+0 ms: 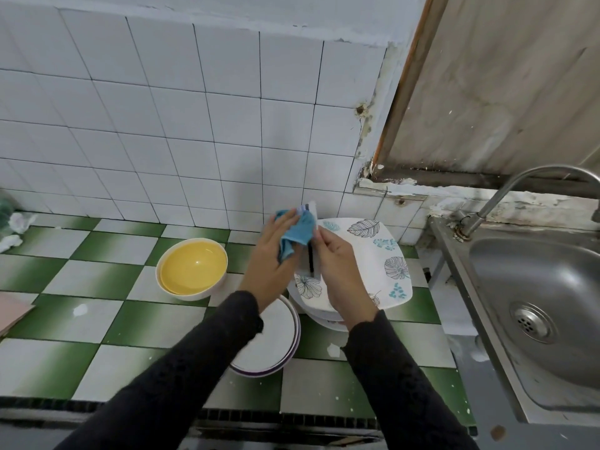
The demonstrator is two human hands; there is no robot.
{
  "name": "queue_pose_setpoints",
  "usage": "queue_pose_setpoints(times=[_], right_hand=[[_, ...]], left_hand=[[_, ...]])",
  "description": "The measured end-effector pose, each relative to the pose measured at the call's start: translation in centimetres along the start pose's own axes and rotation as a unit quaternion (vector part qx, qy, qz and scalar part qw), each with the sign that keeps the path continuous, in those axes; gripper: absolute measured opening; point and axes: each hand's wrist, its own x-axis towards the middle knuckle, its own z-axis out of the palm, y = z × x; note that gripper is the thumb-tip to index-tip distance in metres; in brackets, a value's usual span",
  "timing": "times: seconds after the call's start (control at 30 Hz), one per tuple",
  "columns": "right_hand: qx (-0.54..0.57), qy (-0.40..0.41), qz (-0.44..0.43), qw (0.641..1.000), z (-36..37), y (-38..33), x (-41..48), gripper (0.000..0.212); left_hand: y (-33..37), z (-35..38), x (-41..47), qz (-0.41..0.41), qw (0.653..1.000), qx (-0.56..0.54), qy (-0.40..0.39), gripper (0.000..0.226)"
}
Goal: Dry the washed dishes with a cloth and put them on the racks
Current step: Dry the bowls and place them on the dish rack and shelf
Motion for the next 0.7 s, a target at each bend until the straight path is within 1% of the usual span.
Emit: queue_pose_setpoints(times=[0.07, 0.1, 0.13, 0.17, 0.2, 0.23, 0.27, 0.3, 0.33, 0.4, 0.43, 0.47, 0.5, 0.53, 0.57, 0.6, 0.63, 0.67, 0.7], right_hand=[[-0.074, -0.017, -0.027, 0.997, -0.4, -0.4, 0.0, 0.028], [-0.086, -0.018, -0.026, 0.996, -0.5, -0.5, 0.0, 0.028], [-0.083, -0.009, -0.022, 0.996, -0.5, -0.6, 0.1, 0.028], [-0.075, 0.0, -0.015, 0.997, -0.5, -0.7, 0.2, 0.027], [-0.069, 0.004, -0.007, 0.998, -0.5, -0.7, 0.3, 0.025], [-0.072, 0.004, -0.007, 0.997, -0.4, -0.7, 0.4, 0.025], [-0.087, 0.002, -0.012, 0.996, -0.4, -0.8, 0.4, 0.025], [-0.102, -0.001, -0.018, 0.995, -0.5, -1.0, 0.3, 0.027], [-0.113, -0.003, -0.021, 0.993, -0.7, -1.1, 0.3, 0.03], [-0.116, -0.013, -0.02, 0.993, -1.2, -1.5, 0.4, 0.035], [-0.111, -0.015, -0.016, 0.994, -1.2, -1.6, 0.3, 0.036], [-0.104, -0.012, -0.013, 0.994, -1.1, -1.6, 0.2, 0.035], [-0.096, -0.003, -0.009, 0.995, -0.9, -1.5, 0.2, 0.034], [-0.082, 0.005, -0.004, 0.997, -0.8, -1.4, 0.3, 0.034], [-0.069, 0.011, -0.001, 0.998, -0.7, -1.3, 0.3, 0.032], [-0.057, 0.012, 0.0, 0.998, -0.5, -1.3, 0.4, 0.031], [-0.059, 0.011, 0.002, 0.998, -0.4, -1.4, 0.4, 0.03], [-0.066, 0.013, 0.006, 0.998, -0.3, -1.4, 0.4, 0.031], [-0.067, 0.021, 0.009, 0.998, -0.4, -1.5, 0.3, 0.033]], left_hand=[[-0.1, -0.8, 1.2, -0.072, 0.996, -0.032, 0.037, 0.039], [0.0, -1.0, 1.4, -0.074, 0.996, -0.021, 0.054, 0.036], [0.3, -1.0, 1.3, -0.045, 0.997, 0.006, 0.055, 0.033], [0.7, -0.9, 1.1, 0.003, 0.998, 0.048, 0.04, 0.035], [0.7, -0.7, 0.8, 0.056, 0.994, 0.09, 0.012, 0.042], [0.6, -0.7, 0.6, 0.088, 0.99, 0.107, -0.014, 0.049], [0.3, -1.1, 0.6, 0.089, 0.99, 0.1, -0.036, 0.051], [0.2, -1.5, 0.7, 0.072, 0.994, 0.07, -0.045, 0.048], [0.2, -1.9, 1.1, 0.035, 0.998, 0.028, -0.035, 0.04], [0.6, -2.5, 1.7, -0.093, 0.994, -0.062, 0.005, 0.025], [1.0, -2.6, 1.9, -0.135, 0.987, -0.08, 0.026, 0.021], [1.1, -2.5, 2.0, -0.137, 0.988, -0.056, 0.034, 0.019], [1.2, -2.6, 1.8, -0.1, 0.995, -0.003, 0.027, 0.021], [1.6, -2.7, 1.6, -0.035, 0.998, 0.058, 0.009, 0.027], [1.6, -2.7, 1.5, 0.036, 0.993, 0.111, -0.021, 0.034], [1.2, -2.7, 1.6, 0.084, 0.986, 0.139, -0.046, 0.038], [0.9, -2.7, 1.8, 0.088, 0.986, 0.129, -0.058, 0.039], [1.2, -2.8, 1.7, 0.059, 0.994, 0.082, -0.053, 0.037], [1.3, -2.8, 1.8, 0.007, 0.999, 0.003, -0.033, 0.034]])
